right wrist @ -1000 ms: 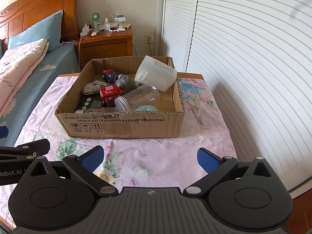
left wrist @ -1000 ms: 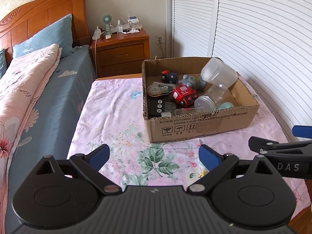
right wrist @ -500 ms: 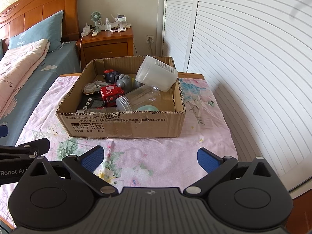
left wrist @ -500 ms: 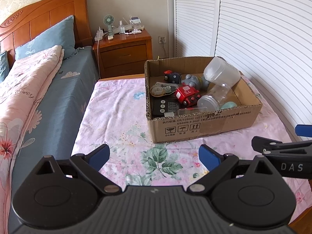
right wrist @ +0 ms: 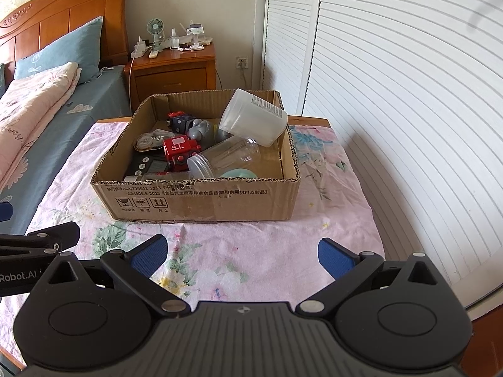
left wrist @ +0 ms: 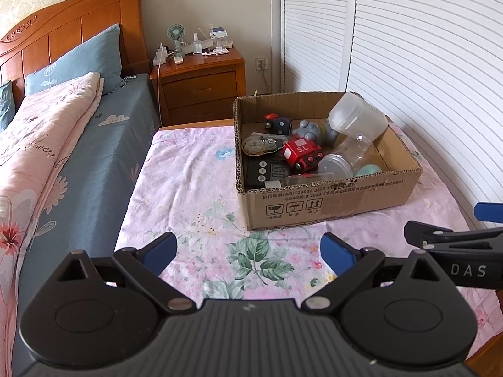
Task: Organize rigid objects
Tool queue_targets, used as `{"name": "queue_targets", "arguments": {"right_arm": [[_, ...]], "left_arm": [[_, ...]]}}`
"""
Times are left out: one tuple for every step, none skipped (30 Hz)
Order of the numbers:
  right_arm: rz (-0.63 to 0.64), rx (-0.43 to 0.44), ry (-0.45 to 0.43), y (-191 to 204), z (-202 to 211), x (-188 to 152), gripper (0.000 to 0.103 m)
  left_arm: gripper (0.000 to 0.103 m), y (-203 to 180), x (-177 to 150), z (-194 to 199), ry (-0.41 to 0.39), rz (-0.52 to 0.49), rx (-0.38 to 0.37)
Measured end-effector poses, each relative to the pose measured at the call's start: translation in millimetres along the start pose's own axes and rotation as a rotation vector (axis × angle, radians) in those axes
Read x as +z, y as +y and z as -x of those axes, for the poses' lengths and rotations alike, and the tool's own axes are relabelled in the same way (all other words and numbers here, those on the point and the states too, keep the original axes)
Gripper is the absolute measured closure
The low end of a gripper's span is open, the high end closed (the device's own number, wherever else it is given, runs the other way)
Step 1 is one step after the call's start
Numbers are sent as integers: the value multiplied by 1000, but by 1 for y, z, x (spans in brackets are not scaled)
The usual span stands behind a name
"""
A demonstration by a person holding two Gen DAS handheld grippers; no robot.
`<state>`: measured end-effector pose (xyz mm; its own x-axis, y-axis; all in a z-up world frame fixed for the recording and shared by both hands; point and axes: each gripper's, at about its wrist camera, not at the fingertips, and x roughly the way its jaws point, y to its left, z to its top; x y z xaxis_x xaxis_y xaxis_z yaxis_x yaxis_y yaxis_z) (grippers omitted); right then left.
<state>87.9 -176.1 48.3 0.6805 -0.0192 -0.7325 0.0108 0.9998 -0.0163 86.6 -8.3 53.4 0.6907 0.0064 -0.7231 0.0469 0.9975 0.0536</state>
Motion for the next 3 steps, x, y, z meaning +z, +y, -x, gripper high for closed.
{"name": "queue_targets", "arguments": {"right_arm": [[-1, 0, 0, 0, 0, 0, 0], [-2, 1, -1, 0, 0, 0, 0], [-2, 2, -1, -1, 0, 0, 0]], "left_arm": [[6, 0, 0, 0, 0, 1, 0], [6, 0, 0, 0, 0, 2, -1], [6, 0, 0, 0, 1, 3, -2]]}}
